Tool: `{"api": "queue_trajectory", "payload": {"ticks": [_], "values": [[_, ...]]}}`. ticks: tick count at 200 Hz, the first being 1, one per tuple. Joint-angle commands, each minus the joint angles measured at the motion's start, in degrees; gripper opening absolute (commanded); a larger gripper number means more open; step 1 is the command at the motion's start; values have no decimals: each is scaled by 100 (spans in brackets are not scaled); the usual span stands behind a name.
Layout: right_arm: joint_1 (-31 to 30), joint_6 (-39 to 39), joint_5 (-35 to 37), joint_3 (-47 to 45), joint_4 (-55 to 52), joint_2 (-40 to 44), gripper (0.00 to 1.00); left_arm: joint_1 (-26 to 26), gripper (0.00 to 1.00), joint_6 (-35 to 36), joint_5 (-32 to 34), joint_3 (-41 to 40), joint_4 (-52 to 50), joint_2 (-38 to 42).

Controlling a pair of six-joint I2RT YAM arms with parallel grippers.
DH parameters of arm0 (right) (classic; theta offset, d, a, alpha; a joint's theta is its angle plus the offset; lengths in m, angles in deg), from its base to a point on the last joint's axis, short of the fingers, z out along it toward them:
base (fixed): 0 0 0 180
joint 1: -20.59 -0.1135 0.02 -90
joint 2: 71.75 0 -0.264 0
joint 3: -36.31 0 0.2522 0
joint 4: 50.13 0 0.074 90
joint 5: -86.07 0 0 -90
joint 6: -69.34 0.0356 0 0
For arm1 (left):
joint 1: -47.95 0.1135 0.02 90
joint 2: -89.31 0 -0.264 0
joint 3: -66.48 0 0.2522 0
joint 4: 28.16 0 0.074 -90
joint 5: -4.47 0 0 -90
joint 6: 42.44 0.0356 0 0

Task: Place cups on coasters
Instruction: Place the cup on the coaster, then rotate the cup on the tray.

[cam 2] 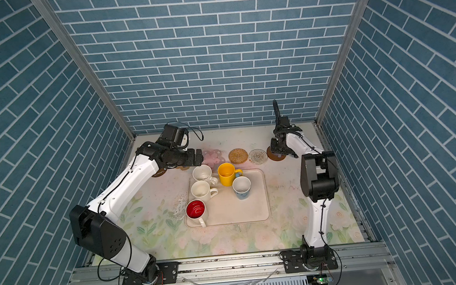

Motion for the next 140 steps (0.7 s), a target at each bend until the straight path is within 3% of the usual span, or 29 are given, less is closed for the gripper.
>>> {"api": "queue_trajectory", "payload": {"ticks": [1, 71, 140], "values": [[-26, -33, 8, -87, 40, 373, 45, 44, 99, -33, 39, -141, 16, 274], [-149, -137, 189, -216, -326, 1181, 52, 45, 99, -139, -82, -678, 104, 851], [-941, -94, 44, -606, -887, 1989, 59, 9, 99, -409, -387, -1777, 710, 1507]]}}
